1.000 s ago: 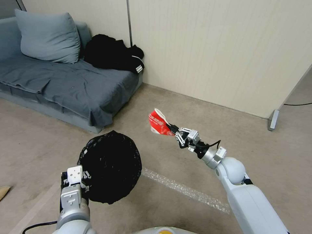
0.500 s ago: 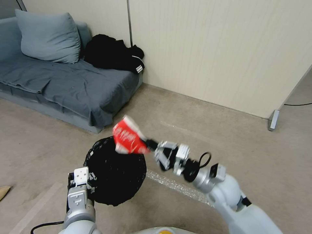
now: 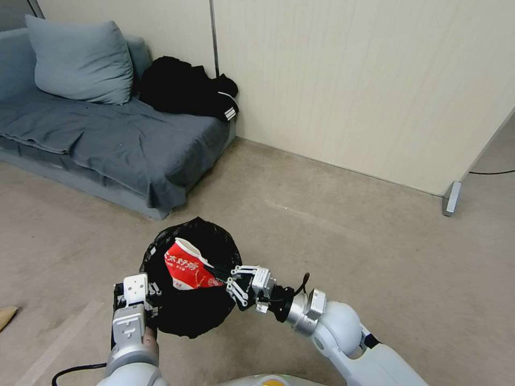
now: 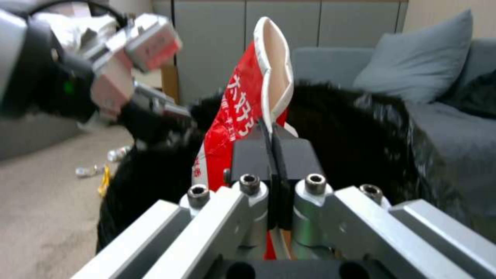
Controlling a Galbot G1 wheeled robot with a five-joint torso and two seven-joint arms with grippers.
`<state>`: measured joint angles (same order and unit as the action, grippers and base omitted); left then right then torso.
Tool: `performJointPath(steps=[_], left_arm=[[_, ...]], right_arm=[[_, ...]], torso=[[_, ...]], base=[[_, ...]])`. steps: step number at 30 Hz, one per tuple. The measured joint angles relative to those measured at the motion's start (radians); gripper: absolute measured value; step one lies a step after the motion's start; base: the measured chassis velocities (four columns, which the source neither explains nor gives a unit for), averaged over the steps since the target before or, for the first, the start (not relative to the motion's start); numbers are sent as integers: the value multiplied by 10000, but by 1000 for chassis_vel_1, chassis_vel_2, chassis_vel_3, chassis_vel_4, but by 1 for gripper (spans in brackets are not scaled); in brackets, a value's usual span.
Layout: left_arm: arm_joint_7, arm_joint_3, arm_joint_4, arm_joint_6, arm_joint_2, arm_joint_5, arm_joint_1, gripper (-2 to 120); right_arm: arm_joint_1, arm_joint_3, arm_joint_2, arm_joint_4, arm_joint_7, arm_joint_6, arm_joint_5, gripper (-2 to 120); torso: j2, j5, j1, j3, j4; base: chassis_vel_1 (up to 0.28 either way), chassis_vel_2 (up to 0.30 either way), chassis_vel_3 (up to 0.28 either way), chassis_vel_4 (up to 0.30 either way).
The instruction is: Pick up the trash bin, then pick up the garbage from the floor and place it into the trash bin.
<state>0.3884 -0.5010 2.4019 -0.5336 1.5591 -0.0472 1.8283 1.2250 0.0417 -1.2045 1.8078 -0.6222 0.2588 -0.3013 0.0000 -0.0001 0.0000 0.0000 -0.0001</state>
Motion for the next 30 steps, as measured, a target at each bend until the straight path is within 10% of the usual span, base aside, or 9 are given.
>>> performJointPath(steps=[22,30], left_arm=[[-1,155,46,-3,34,-82,110,0],[-14,70,-177,-11,-12,-97,-31,0]], right_arm=[[-153,-42,-160,239,125,-255,343,74],[390,-870,-82,2101,1176,-247,281,99]], torso=[[0,2,0,0,1],[0,1,0,0,0]], base=[[0,0,0,0],[0,0,0,0]])
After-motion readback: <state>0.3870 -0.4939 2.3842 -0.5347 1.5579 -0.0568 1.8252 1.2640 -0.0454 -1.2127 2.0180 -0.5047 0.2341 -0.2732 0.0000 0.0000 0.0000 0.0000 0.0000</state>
